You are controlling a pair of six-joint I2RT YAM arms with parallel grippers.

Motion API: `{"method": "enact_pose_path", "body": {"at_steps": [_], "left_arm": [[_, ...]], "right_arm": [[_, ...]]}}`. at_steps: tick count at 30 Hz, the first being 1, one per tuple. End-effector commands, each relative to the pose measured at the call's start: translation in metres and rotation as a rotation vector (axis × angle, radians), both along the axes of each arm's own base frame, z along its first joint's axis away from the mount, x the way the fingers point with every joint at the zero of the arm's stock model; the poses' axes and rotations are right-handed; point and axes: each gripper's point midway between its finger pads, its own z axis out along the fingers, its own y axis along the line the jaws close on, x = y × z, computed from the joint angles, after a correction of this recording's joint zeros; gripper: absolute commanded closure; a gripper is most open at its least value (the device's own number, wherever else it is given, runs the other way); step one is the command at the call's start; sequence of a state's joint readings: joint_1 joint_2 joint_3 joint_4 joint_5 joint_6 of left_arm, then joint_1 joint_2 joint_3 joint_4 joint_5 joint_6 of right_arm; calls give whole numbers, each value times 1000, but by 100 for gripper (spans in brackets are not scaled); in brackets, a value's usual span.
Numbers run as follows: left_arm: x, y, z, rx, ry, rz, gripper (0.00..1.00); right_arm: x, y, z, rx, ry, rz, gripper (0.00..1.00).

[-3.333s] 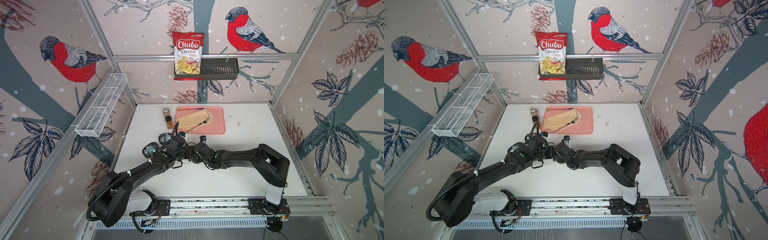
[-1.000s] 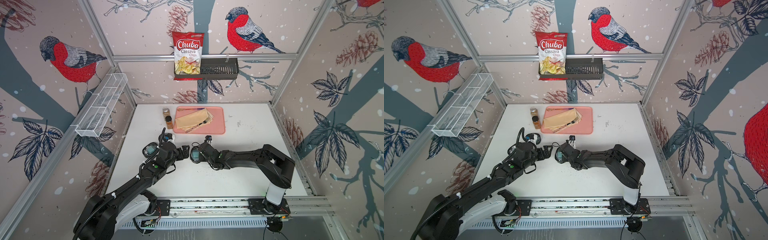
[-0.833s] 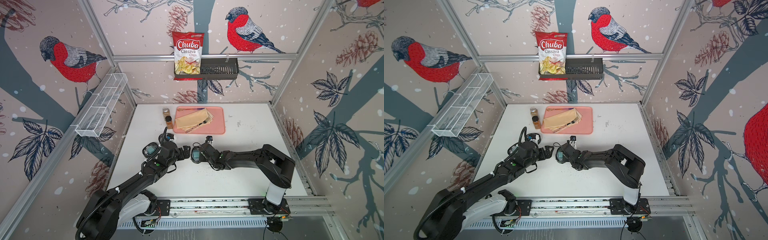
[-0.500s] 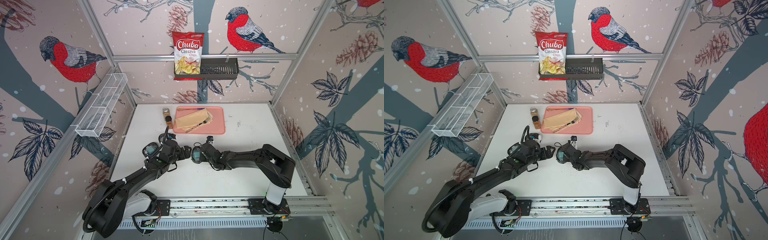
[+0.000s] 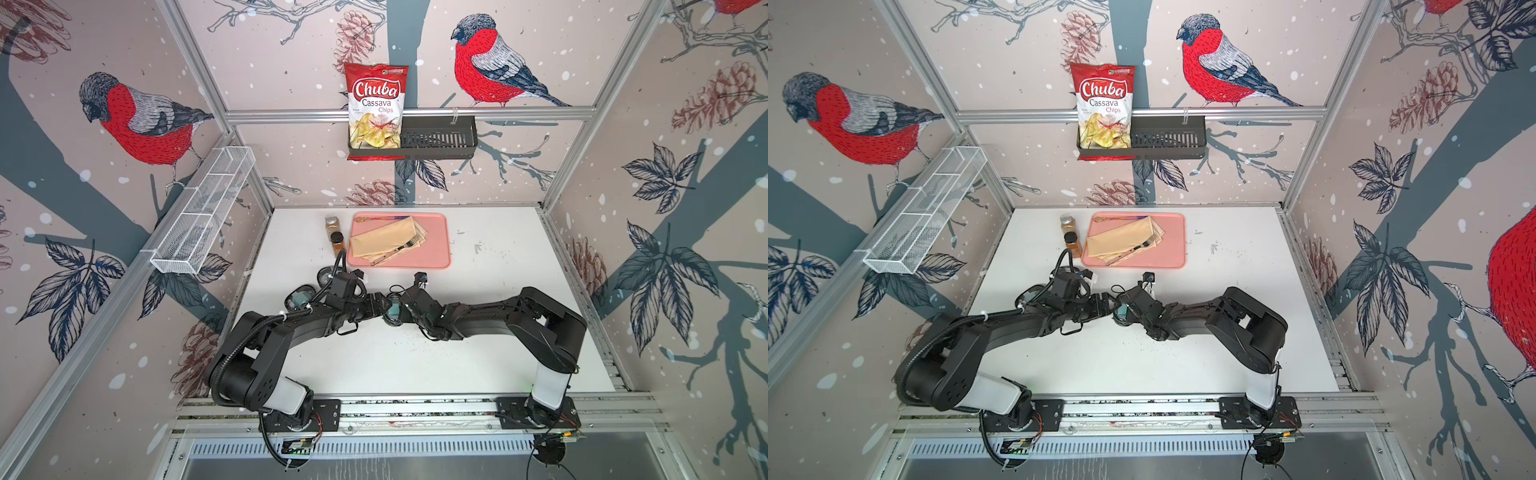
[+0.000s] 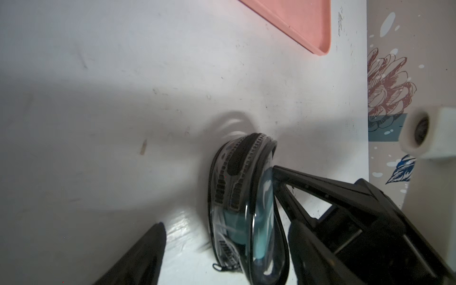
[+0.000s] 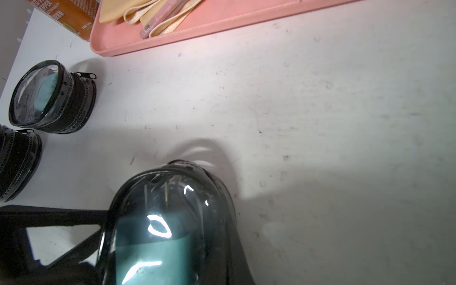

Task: Pack away charging kits
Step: Close the storage bag at the center of the board, then pick up the storage bag at the center of the board.

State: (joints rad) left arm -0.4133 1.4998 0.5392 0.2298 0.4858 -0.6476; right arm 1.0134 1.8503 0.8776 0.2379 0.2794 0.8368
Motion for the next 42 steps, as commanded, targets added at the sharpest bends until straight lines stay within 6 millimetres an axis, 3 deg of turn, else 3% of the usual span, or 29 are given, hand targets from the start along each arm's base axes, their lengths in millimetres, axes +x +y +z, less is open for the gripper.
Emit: {"method": "enact_pose_path", "body": {"at_steps": [1,9,27,42], "left_arm": [[3,-10,9,-61,-21,-43,18],[2,-13,5,-75,2,-55,18],[-1,-14,-29,-115,150,-60,24],[-4,-11,-58,-98,246,-50,50]], "right_arm": [[-8,-16,-20,-70,56,-9,99],[-8,-19,-24,-63,63,-14,100],[-9,-20,-29,-47,75,-17,100],[-10,-16,-27,-32,74,0,100]]}}
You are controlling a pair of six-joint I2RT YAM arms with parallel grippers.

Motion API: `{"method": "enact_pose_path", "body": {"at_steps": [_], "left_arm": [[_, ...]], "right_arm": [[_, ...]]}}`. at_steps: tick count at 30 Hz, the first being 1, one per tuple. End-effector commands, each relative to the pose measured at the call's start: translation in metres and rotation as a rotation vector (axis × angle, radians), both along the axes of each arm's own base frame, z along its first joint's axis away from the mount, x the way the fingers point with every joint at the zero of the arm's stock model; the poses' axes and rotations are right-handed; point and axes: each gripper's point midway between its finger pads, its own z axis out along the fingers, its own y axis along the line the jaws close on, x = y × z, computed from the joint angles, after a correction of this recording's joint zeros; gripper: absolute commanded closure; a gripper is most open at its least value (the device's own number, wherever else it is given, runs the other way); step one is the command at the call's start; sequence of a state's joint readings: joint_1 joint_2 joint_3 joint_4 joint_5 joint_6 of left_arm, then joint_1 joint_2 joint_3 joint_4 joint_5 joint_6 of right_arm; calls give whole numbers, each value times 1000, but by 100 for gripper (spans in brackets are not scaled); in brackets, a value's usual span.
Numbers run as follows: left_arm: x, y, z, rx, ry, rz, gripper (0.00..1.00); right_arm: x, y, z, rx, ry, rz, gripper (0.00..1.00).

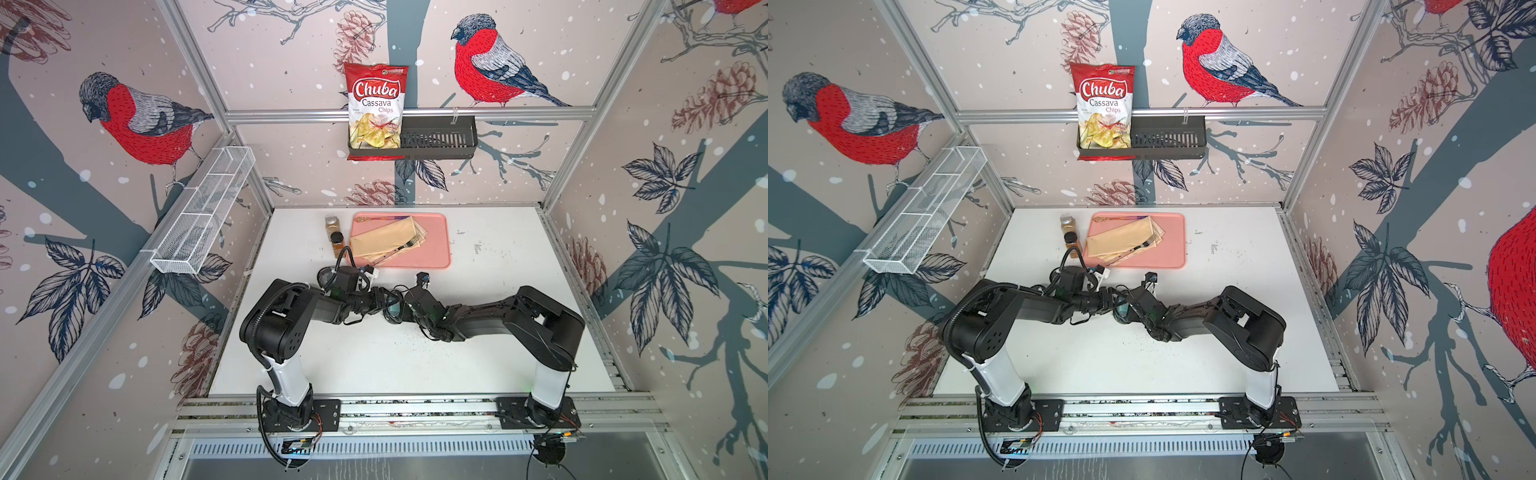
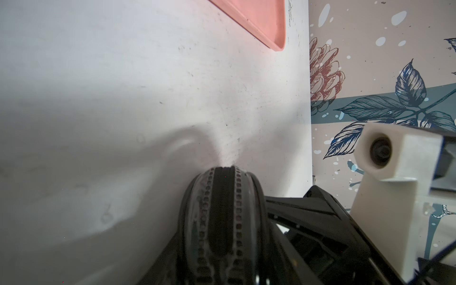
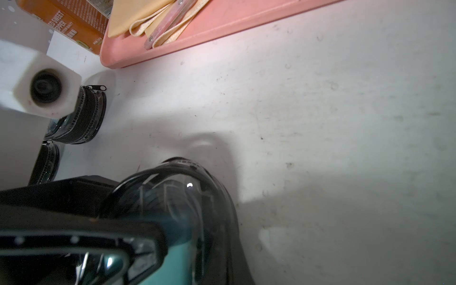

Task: Pack away charging kits
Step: Pick up the storage bag at the center of the board.

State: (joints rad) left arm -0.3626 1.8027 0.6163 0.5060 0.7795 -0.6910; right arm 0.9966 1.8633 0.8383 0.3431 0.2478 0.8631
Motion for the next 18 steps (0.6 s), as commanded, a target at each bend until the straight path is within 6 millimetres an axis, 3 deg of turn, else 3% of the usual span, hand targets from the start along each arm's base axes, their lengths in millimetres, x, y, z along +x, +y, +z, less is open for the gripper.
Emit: {"method": "enact_pose_path", "body": {"at_steps": [1,10,18], "left_arm": [[-23,21,-44,142,184,54,52],[-23,20,-49,144,199,47,69],[-26,15,-51,106,218,24,55]], "right_arm": [[-14,-18,-24,-103,72,17,100],[-15,-15,-22,-94,68,25,98],[-15,-15,-22,-94,67,24,96]]}}
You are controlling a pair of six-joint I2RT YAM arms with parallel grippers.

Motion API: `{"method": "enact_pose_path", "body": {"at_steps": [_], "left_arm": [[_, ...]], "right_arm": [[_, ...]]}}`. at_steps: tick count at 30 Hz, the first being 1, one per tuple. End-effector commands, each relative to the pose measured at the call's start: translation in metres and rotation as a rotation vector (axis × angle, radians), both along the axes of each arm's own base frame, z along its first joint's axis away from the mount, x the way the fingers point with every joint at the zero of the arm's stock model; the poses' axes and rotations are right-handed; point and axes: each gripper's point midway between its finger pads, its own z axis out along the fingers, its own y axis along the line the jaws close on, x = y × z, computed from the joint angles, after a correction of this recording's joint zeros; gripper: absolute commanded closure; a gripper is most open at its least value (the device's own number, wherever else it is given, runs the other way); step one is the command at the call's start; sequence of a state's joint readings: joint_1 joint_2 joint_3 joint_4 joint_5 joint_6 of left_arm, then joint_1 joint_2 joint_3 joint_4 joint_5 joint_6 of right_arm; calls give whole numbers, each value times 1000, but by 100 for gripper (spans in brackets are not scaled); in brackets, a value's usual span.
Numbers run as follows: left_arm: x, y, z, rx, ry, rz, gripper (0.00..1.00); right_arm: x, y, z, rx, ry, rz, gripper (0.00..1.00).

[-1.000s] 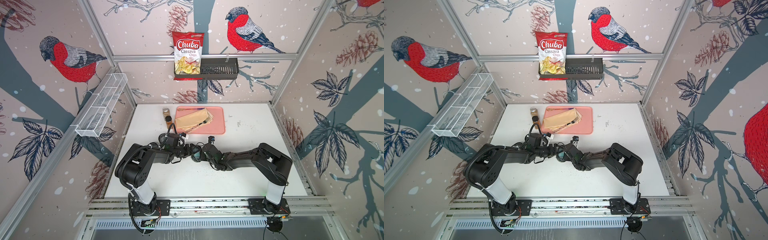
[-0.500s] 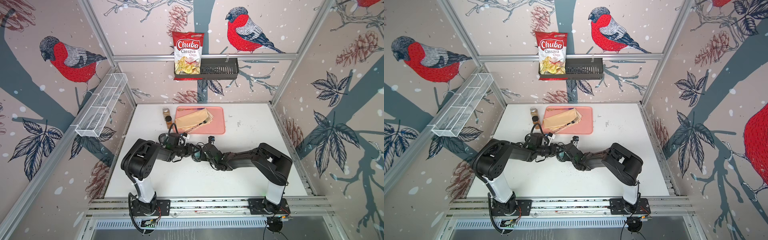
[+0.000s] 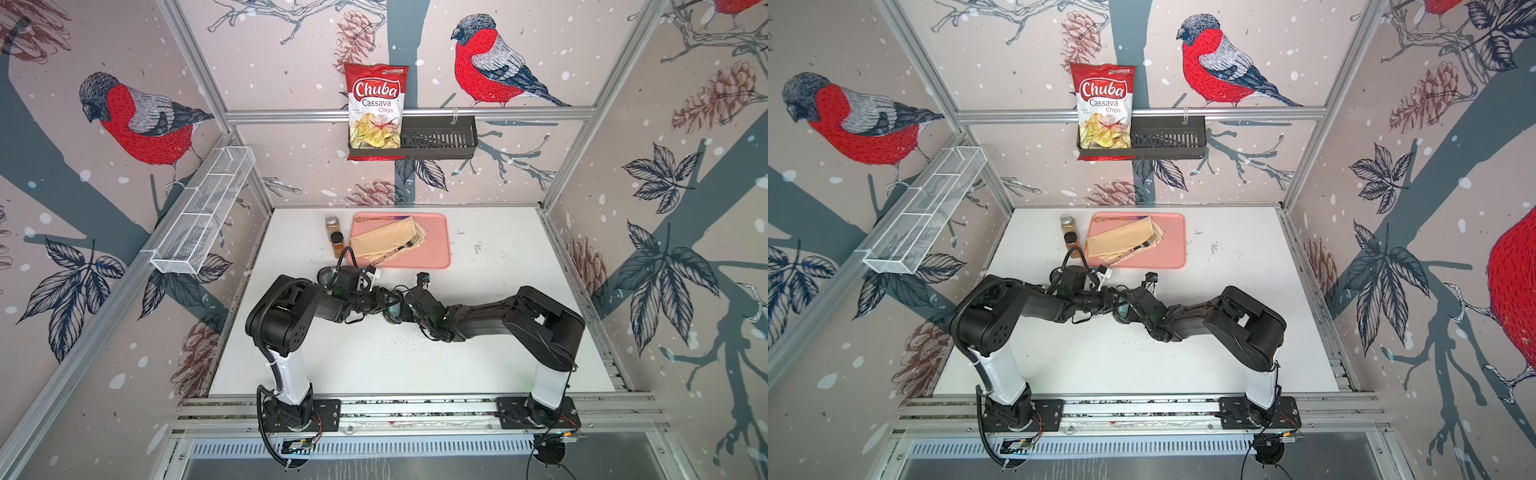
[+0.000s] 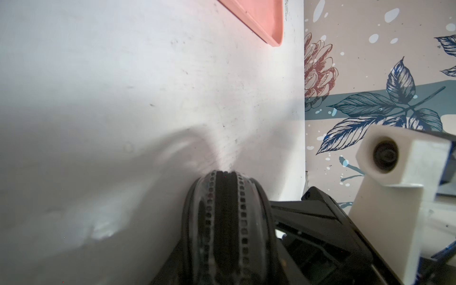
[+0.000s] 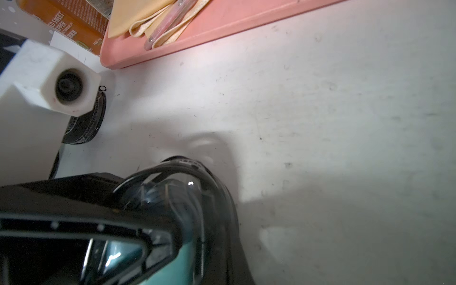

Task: Pack away charging kits
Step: Pick up the storage bag at the center of the board.

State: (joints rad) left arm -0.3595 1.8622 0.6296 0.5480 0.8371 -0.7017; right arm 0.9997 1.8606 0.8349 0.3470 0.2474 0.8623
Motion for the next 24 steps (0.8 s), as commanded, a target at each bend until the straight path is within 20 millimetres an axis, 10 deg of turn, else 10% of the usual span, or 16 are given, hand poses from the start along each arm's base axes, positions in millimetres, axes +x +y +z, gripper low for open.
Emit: {"method": "enact_pose_path", "body": {"at_steps": [1,6,14,24], "left_arm": [[-25,20,-45,144,193,49,54],[-27,19,-49,138,204,40,47],[-26,19,-51,152,211,41,73],[-22,23,-35,164,151,65,100]], "right_arm": [[-14,-15,-23,-95,69,21,96],[-13,-15,-23,-95,71,20,96],[-14,-16,-22,-93,69,21,95],[-25,-5,34,-46,-109,74,56]]}}
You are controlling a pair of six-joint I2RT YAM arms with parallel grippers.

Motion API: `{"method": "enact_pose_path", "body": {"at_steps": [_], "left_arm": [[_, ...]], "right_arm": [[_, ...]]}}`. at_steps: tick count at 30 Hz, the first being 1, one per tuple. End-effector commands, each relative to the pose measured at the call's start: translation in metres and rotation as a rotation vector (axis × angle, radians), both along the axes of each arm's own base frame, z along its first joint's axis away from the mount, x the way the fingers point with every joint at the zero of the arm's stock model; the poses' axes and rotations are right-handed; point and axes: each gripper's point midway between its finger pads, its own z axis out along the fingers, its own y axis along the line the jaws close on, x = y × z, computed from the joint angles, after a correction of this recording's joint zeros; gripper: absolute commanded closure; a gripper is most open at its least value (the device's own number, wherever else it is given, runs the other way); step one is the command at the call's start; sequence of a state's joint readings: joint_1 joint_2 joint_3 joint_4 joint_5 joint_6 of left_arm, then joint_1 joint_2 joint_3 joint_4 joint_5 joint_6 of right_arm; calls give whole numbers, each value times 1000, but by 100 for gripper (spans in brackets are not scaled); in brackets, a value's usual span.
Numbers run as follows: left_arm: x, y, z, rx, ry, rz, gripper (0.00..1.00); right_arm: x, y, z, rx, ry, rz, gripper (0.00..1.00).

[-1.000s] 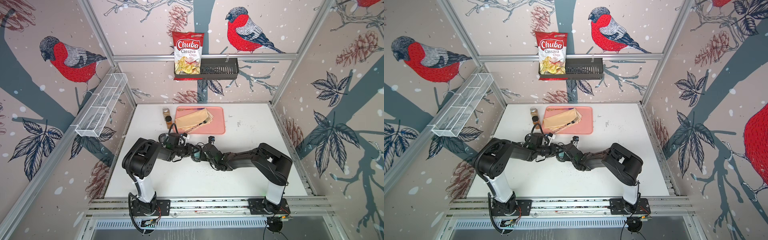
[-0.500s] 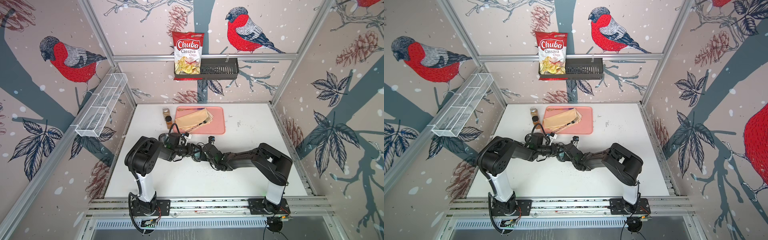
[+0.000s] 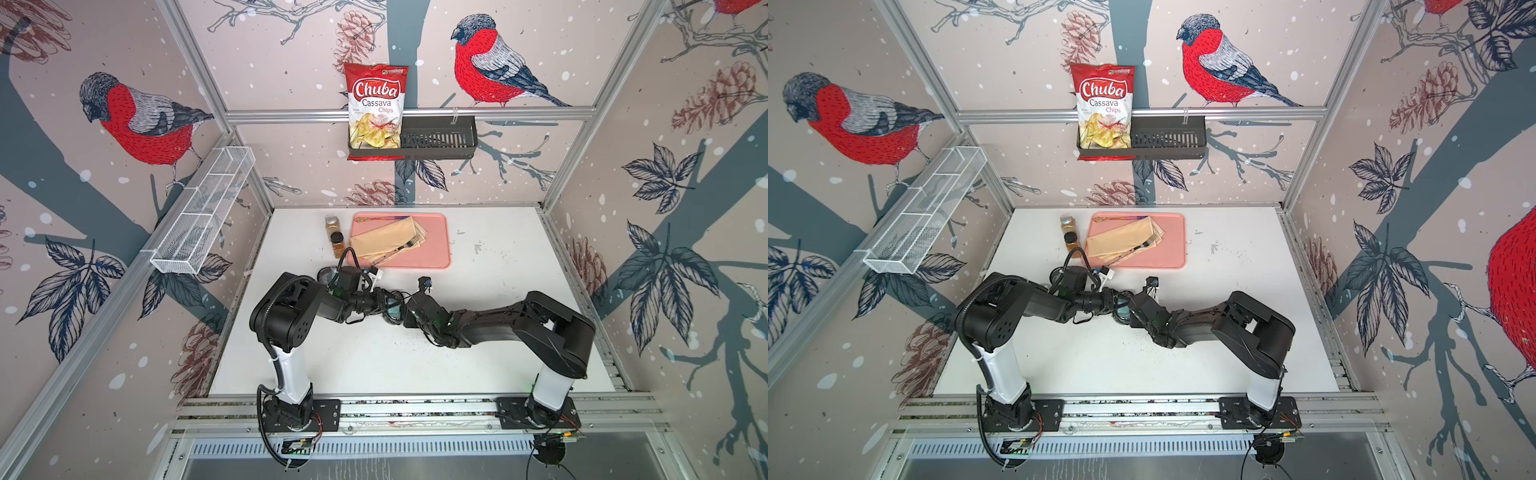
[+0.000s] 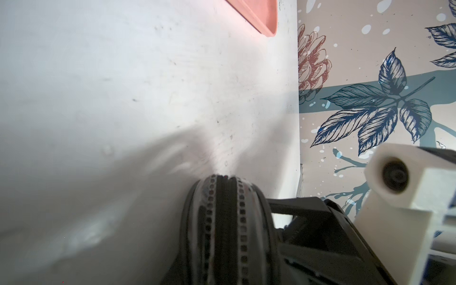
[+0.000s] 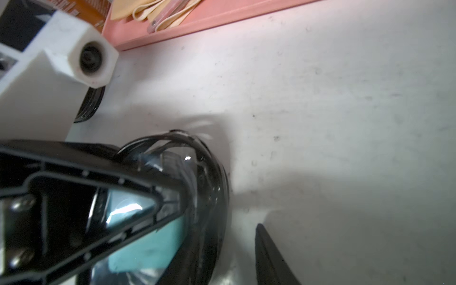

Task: Pack away charging kits
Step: Pick up the storage bag at the center of the board, then zip the zipper on the storage bag.

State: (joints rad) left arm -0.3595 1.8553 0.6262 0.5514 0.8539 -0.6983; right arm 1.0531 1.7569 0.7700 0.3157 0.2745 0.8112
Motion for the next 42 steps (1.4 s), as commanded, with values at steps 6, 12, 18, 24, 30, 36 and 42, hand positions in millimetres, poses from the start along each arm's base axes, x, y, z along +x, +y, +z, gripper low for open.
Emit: {"method": "enact_pose_path", "body": {"at_steps": [6,12,18,24,30,36,42], "left_arm": [[-10,49,15,242,-1,234,100],[-10,64,147,62,-334,436,100],[-53,85,284,-135,-732,546,100],[-99,103,367,-304,-1013,542,100],[-133,105,420,-407,-1195,474,100],[-143,102,440,-491,-1259,439,100],[-141,103,449,-502,-1262,457,100]], "right_arm": [[-16,-16,89,45,-277,-5,39],[-66,-30,180,160,-633,46,44],[-91,-31,218,284,-740,103,44],[-146,-15,247,410,-869,349,33],[-183,3,271,444,-976,466,45],[-195,30,296,443,-1065,492,51],[-184,65,313,397,-1111,418,65]]}}
